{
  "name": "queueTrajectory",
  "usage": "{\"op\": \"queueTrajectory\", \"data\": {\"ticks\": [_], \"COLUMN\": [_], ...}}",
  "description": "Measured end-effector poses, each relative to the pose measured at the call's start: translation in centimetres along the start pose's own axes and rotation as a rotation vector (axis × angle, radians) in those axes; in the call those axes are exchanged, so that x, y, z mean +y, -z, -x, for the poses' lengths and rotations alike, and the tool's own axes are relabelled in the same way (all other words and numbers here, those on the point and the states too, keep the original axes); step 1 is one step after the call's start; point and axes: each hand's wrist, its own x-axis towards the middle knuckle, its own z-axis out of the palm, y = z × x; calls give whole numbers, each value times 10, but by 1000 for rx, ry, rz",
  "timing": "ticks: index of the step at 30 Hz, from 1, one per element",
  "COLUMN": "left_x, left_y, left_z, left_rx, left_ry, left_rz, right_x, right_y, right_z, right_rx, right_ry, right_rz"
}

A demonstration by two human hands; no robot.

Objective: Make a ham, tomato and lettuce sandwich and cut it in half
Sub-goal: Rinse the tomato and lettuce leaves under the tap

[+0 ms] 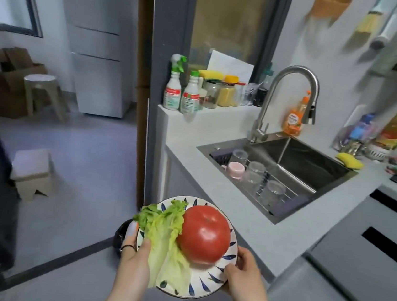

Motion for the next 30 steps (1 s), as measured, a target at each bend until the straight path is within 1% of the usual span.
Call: {"op": "queueTrajectory", "data": {"ticks": [6,10,13,16,19,22,24,30], "left_x": [-21,-24,-21,-23,-26,-38,-45,-65], "left_y": [-121,-178,-215,-237,-245,-247,-248,-270], "left_z": [-33,-69,-98,-125,-150,-174,-182,-167], "left_rx": [-44,-75,-54,13,147,282,349,684], "left_ry": [38,31,38,45,83,135,123,112], "left_rz": [-98,-146,-198,-217,-230,-237,-222,-63], "right_x": [0,-8,-19,-23,-27,-31,-32,-33], "right_y": [79,104,117,118,108,94,87,86], "right_z": [-81,-137,-183,-226,-266,-306,-327,-363], "right_rx": [129,163,149,82,-7,-150,-240,-540], "right_ry": [-53,-55,-68,-89,-65,-37,-10,31], "right_rz": [14,53,41,60,104,177,187,305]}}
